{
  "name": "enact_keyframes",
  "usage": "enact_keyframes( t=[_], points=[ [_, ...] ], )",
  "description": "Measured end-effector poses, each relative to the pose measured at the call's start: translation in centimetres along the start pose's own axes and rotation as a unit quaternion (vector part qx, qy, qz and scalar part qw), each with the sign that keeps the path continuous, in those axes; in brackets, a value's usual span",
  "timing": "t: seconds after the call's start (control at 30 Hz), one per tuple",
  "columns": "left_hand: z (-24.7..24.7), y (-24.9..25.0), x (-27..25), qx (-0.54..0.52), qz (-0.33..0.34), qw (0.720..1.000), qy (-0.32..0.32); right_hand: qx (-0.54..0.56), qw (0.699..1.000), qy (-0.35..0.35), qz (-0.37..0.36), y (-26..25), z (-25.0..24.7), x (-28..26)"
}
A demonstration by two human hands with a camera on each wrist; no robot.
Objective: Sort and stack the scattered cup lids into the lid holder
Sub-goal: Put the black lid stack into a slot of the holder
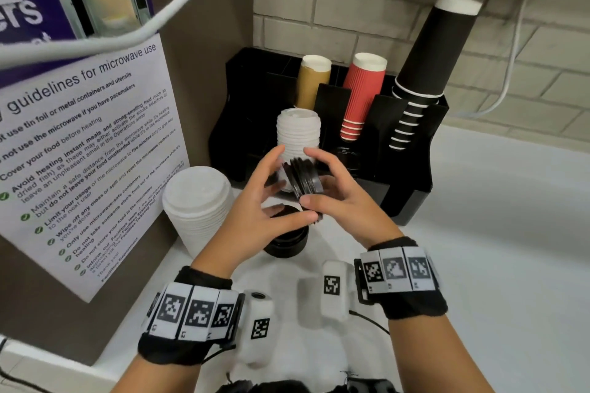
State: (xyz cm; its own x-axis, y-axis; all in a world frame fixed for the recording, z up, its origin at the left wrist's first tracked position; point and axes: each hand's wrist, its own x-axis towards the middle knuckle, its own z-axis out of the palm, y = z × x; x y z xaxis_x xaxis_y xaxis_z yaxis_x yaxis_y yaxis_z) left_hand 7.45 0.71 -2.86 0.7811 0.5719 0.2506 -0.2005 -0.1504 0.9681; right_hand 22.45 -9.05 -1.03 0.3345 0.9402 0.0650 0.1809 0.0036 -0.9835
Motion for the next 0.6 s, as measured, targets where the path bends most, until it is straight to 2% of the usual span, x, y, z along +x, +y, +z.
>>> enact_keyframes(
  t=[0.13,0.3,0.6],
  points=[
    [0.1,0.0,0.1,-0.017,0.011,1.0,-0.017,0.033,0.999,-0.03,-0.008,-0.6,-0.5,-1.1],
    [-0.3,-0.3,0.1,-0.037,0.007,0.999,-0.027,0.022,0.999,-0.042,-0.008,-1.3,-0.9,-1.7],
    [-0.3,-0.2,0.4,-0.005,0.004,1.0,-0.018,0.008,1.0,0.009,-0.013,-1.7,0.2,-1.6]
  ],
)
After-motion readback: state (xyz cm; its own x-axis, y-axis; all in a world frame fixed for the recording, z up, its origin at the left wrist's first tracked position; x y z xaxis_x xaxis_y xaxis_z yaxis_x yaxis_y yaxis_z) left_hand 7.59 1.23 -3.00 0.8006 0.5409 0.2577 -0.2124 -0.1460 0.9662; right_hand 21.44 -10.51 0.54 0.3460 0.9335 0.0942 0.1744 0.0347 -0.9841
